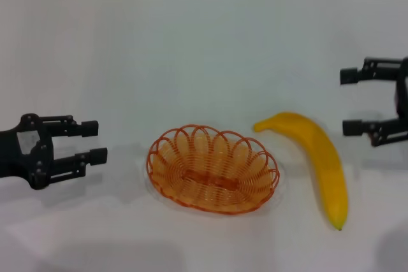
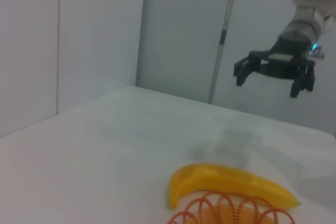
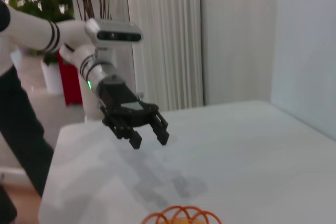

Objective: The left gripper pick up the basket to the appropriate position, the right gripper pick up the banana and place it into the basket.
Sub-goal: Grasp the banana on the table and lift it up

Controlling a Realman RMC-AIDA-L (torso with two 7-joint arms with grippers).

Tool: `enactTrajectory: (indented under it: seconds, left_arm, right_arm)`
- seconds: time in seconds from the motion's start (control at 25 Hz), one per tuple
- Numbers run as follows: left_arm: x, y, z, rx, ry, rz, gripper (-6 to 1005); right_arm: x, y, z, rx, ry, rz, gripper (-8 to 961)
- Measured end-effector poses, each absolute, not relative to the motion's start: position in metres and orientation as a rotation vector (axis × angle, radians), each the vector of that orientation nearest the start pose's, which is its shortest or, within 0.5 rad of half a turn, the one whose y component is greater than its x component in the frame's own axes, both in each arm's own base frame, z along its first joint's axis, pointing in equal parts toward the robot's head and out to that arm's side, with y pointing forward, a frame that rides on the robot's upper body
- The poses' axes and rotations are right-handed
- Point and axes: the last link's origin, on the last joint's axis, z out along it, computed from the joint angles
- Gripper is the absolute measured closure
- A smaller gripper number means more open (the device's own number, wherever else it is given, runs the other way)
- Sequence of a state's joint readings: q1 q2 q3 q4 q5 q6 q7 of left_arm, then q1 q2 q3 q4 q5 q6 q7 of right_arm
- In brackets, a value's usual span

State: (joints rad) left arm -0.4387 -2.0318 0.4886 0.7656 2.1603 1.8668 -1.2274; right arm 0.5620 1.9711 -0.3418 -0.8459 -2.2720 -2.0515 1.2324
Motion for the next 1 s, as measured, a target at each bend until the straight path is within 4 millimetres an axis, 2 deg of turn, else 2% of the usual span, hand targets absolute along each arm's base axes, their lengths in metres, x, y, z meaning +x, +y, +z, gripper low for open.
enactTrajectory:
  seconds: [0.24,0.4,0.68,1.0]
  left_arm:
    - [-0.29,0.287,0.052,-2.792,-0.414,-0.691,458]
    - [-0.287,0.29,0.051,-2.795,-0.403,-0.7,458]
    - [-0.276,0.3,0.05,-2.806,-0.357,-0.711,459]
    - [-0.28,0.296,0.045,-2.846,-0.378,-0.677,458]
  right_arm:
    - [0.224,0.322,0.105,-2.908,0.392,0.256,127]
    - [0.212,0.333,0.098,-2.905,0.518,0.089,127]
    - [0.227,0.342,0.085,-2.859,0.621,-0.009,129]
    - [0.246,0.345,0.054,-2.896,0.697,-0.093,131]
